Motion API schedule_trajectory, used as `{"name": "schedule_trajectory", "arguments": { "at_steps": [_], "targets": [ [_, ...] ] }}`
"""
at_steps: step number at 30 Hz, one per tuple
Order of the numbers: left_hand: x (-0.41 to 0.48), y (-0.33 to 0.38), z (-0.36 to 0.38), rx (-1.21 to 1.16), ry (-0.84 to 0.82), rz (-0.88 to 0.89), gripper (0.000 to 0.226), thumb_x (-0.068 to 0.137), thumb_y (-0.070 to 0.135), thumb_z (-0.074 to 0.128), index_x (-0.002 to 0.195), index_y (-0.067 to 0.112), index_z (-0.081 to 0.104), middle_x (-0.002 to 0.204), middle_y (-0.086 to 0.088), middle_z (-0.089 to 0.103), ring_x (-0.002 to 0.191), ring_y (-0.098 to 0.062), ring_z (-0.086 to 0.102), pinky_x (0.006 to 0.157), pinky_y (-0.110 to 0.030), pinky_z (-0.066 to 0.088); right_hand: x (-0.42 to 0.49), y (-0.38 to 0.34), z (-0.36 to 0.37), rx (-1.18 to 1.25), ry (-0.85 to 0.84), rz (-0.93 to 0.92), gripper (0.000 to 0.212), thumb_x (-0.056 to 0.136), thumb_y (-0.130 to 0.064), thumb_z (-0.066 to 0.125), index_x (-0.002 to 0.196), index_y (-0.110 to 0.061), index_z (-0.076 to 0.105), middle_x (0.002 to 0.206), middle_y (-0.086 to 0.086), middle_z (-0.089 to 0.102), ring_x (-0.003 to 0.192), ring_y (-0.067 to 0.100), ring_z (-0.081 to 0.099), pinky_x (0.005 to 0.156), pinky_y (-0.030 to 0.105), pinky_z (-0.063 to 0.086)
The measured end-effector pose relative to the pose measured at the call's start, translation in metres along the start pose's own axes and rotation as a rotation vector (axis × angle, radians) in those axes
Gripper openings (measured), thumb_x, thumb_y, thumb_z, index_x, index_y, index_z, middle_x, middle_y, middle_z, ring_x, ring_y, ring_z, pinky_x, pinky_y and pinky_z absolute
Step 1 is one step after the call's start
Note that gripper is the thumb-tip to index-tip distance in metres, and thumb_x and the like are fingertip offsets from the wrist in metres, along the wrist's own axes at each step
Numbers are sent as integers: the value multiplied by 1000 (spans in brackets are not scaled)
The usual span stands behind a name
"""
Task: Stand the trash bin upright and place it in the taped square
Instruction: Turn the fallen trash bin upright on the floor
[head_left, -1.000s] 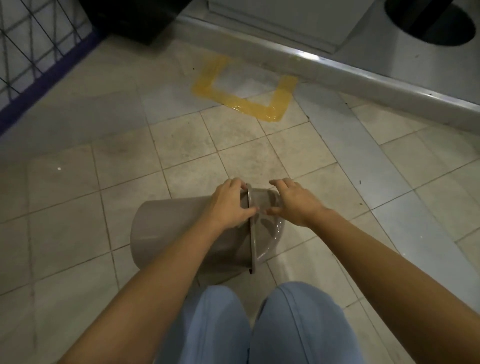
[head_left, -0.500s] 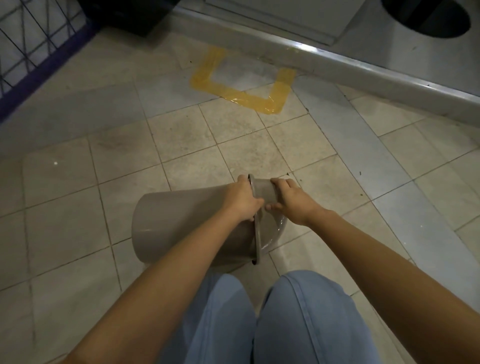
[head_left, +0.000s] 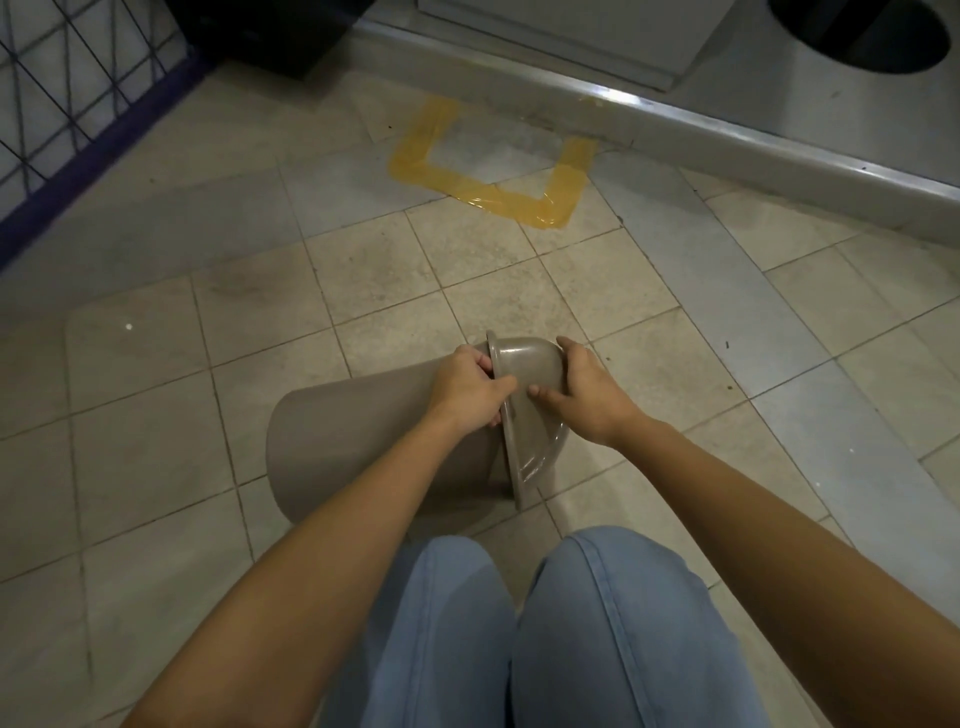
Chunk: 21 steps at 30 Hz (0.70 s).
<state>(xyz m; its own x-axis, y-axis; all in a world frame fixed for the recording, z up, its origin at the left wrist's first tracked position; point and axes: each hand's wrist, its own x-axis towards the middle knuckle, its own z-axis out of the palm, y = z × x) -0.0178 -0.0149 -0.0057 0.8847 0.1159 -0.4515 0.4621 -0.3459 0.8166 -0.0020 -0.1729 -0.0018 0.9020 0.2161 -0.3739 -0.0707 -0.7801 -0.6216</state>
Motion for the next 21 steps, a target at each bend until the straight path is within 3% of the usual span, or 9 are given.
{"name": "schedule_trajectory", "arguments": {
  "at_steps": [6, 11, 15, 21],
  "targets": [
    [-4, 18, -29, -204, 73, 55, 16, 73, 14, 64, 80, 12, 50, 43, 8, 55, 33, -9, 51, 29, -18, 28, 7, -24, -18, 98, 59, -50, 88, 76, -57, 60, 142, -16, 19, 142, 10, 32, 129, 27, 31, 107, 48, 33],
    [-3, 35, -50, -368, 89, 87, 13, 75, 8, 61, 73, 13, 49, 39, 8, 52, 31, -10, 46, 27, -17, 23, 9, -46, -36, 159, 232, -195, 72, 80, -60, 48, 139, -21, 31, 137, 5, 39, 127, 20, 29, 103, 37, 28],
    [-1, 41, -63, -502, 72, 106, 13, 75, 3, 56, 69, 12, 50, 40, 4, 52, 30, -11, 45, 25, -16, 19, 12, -66, -46, 115, 354, -294, 59, 84, -58, 39, 135, -27, 36, 134, 0, 43, 122, 16, 32, 102, 39, 28],
    [-3, 33, -79, -596, 93, 112, 12, 75, 3, 53, 67, 12, 49, 39, 5, 50, 28, -9, 41, 25, -15, 16, 16, -90, -52, -63, 350, -440, 58, 86, -55, 37, 134, -21, 40, 134, 1, 46, 125, 18, 34, 104, 36, 24]
  ]
}}
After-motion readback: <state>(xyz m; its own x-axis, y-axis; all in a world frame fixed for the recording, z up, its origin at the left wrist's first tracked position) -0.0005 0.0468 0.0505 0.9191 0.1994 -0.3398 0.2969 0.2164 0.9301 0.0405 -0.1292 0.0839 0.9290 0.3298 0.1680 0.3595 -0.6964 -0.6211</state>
